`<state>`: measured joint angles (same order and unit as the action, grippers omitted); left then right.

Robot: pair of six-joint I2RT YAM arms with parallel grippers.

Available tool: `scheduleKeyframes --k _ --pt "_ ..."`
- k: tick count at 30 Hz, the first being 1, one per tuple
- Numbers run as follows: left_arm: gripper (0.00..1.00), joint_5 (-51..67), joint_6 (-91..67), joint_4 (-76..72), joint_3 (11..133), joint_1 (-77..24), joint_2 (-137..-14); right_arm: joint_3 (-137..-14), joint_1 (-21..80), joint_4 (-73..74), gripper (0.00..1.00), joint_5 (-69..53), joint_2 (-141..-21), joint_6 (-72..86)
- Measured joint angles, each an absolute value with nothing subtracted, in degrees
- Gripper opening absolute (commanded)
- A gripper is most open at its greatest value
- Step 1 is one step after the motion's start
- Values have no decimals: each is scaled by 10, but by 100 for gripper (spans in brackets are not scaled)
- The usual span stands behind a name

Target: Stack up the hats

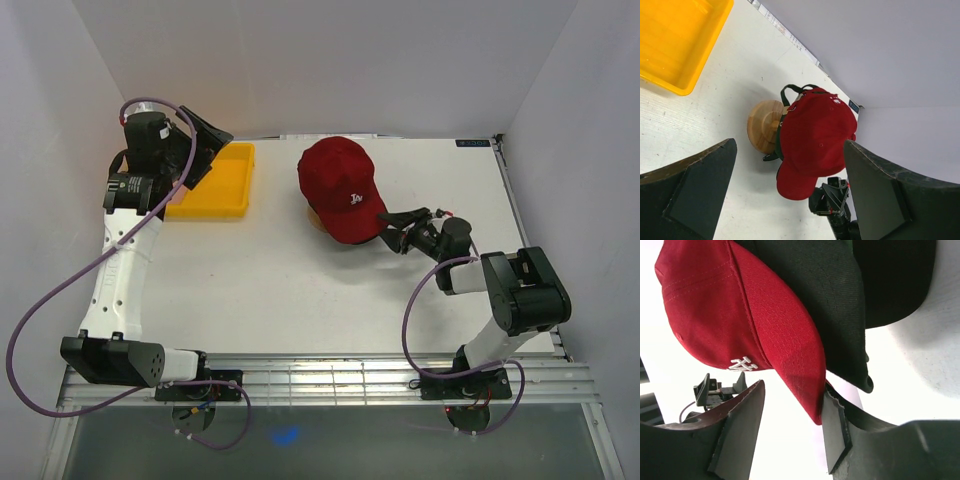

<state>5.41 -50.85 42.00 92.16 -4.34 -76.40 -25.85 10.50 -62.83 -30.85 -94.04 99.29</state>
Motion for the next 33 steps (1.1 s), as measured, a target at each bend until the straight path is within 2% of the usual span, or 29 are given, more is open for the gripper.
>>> scheduleKeyframes --k 2,3,4,12,19,33 --pt "98 55 -509 419 919 -43 -764 -258 105 -620 42 -309 -937 985" --pt "98 55 -509 420 917 -43 -764 -258 105 -615 32 -309 -935 981" --pt "98 55 -509 420 915 -43 -764 -258 105 -609 28 -309 -934 979" --pt "98 56 -508 420 914 -43 -763 -258 102 -598 11 -306 -927 977" --pt "98 53 -504 423 914 -43 -763 -281 84 -551 8 -314 -927 970" --pt "98 53 -500 425 914 -43 -763 -405 57 -314 8 -329 -939 827"
